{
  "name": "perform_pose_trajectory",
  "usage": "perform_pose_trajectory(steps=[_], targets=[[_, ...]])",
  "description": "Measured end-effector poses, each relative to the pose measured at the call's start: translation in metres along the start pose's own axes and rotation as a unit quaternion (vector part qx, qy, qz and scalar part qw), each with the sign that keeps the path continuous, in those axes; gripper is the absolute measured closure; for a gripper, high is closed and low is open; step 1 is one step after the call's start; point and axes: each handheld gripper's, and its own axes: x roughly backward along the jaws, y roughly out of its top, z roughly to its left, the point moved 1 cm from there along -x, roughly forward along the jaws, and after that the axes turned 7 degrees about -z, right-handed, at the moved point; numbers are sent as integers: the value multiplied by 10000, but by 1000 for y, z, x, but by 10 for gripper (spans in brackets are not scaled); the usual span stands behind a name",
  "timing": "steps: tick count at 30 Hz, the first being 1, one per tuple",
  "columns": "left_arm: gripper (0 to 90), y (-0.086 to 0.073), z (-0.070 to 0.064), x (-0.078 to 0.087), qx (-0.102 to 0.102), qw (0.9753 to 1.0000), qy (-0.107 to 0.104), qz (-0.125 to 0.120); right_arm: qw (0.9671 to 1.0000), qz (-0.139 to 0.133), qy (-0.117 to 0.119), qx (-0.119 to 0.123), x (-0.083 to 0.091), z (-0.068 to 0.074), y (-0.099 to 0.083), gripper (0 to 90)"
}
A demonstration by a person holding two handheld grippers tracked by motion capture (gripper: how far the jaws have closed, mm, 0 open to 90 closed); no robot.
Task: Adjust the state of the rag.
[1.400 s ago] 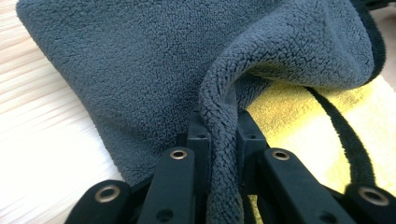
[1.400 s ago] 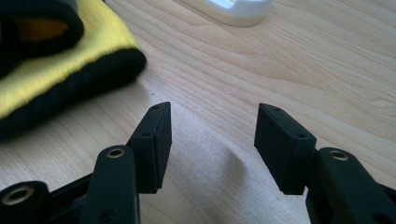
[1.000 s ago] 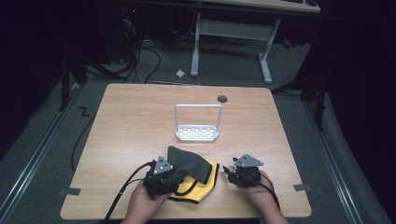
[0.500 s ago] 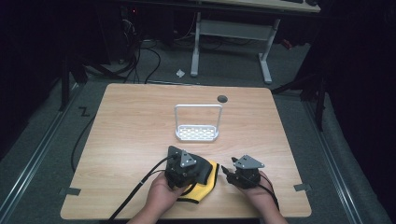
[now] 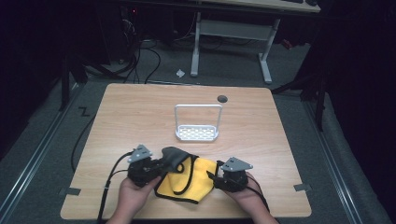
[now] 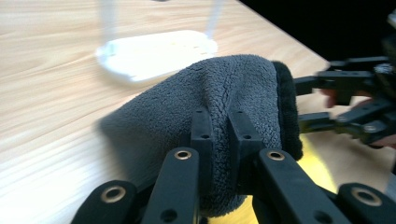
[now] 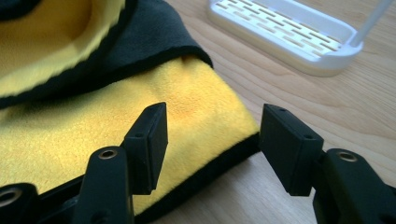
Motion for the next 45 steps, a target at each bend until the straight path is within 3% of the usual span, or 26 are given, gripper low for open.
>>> perform_pose_trajectory(steps=[3,6,7,8,9,11,12,17,18,20,23,24,28,29,31,32,34,36,37,38,39,40,41,45], targets=[[814,-13,27,18,159,9994,309,13,9999,51,-37,157,-5,5,0,418],[788,-29,52,28,196,9974,628,289,9996,140,-85,236,-7,7,-1,416],[784,-29,52,28,196,9974,628,289,9996,140,-85,236,-7,7,-1,416],[773,-34,60,30,212,9961,737,436,9995,193,-81,242,-8,6,-3,418],[757,-42,74,36,257,9929,969,648,9995,205,-76,244,-9,6,-4,418],[710,-44,79,40,373,9921,1012,641,9993,279,-99,219,-8,4,-7,419],[675,-47,86,48,643,9908,1026,597,9993,293,-86,192,-8,3,-8,420],[546,-42,84,59,678,9908,1121,331,9994,321,-98,113,-9,-2,-10,421],[527,-36,78,64,579,9922,1097,118,9994,301,-109,112,-9,-2,-10,422],[517,-33,75,66,508,9924,1116,52,9994,301,-111,102,-9,-2,-10,423],[500,-24,59,65,200,9954,929,-106,9994,302,-129,100,-9,-2,-9,426],[500,-24,59,65,200,9954,929,-106,9994,302,-129,100,-9,-2,-9,426],[496,-17,38,58,-98,9975,694,-135,9994,314,-136,91,-9,-3,-9,427],[493,-17,38,58,-98,9975,694,-135,9994,316,-138,101,-9,-3,-10,428],[483,-11,22,51,-416,9972,599,-169,9994,310,-134,118,-9,-3,-10,429],[469,-11,22,51,-416,9972,599,-169,9994,310,-134,118,-9,-3,-10,429],[454,-8,4,43,-739,9963,429,-105,9994,296,-131,90,-8,-3,-9,429],[438,-8,-10,35,-876,9960,155,-11,9995,284,-128,96,-8,-3,-9,429],[437,-8,-10,35,-876,9960,155,-11,9995,284,-128,96,-8,-3,-9,429],[437,-10,-16,29,-1006,9948,91,92,9995,277,-123,96,-7,-3,-9,429],[429,-13,-28,20,-1289,9911,23,321,9995,268,-114,102,-7,-4,-9,429],[417,-13,-28,20,-1289,9911,23,321,9995,268,-114,102,-7,-4,-9,429],[417,-17,-37,12,-1499,9876,-65,464,9995,262,-112,107,-7,-4,-9,429],[352,-27,-55,-8,-1814,9785,-312,930,9996,249,-112,97,-6,-4,-9,430]])
